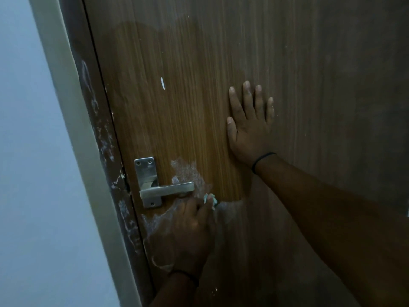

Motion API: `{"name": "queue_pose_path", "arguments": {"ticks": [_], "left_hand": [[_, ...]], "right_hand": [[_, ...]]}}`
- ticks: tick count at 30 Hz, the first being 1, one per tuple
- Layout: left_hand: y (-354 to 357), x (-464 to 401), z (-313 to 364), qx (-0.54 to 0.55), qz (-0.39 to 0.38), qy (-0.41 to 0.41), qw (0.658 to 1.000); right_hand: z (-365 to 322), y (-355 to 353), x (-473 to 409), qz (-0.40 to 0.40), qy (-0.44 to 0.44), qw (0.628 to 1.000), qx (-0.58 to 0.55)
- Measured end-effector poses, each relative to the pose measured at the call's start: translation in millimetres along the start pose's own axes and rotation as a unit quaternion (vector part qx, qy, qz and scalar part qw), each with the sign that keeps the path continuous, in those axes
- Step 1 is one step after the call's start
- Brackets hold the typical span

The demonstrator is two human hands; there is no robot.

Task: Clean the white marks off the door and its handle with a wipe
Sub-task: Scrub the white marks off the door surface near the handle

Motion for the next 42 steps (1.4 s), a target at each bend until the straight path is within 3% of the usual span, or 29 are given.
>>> {"name": "queue_pose_path", "arguments": {"ticks": [4,12,21,27,32,35,40,42], "left_hand": [[-14,-8,-16,0.031,0.098,-0.069,0.992],[0,-14,-21,0.045,0.183,-0.072,0.979],[25,5,-14,0.056,0.112,-0.009,0.992],[-3,-18,-24,0.02,0.188,-0.096,0.977],[2,21,-25,-0.006,0.148,-0.062,0.987],[-3,20,-40,-0.023,0.145,-0.09,0.985],[-18,-14,-43,0.008,0.254,-0.154,0.955],[-10,-10,-45,0.005,0.227,-0.152,0.962]], "right_hand": [[-36,-8,-30,0.022,0.026,0.999,-0.026],[-42,-18,-35,0.083,0.063,0.994,-0.018],[-42,-18,-35,0.063,0.07,0.995,-0.011],[-43,-18,-33,0.076,0.07,0.995,-0.008],[-41,-18,-34,0.071,0.069,0.995,-0.002],[-44,-19,-33,0.09,0.068,0.994,-0.001],[-41,-20,-33,0.11,0.077,0.991,-0.012],[-42,-19,-33,0.106,0.072,0.992,-0.017]]}}
Point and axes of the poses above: each hand's wrist, its own x-axis away from the middle knuckle, its own y-axis out of the palm, z = x × y, the point moved 10 cm from there along -x, towards the middle knuckle, and after that the axes turned 6 degrees about x, right-handed, at the moved point
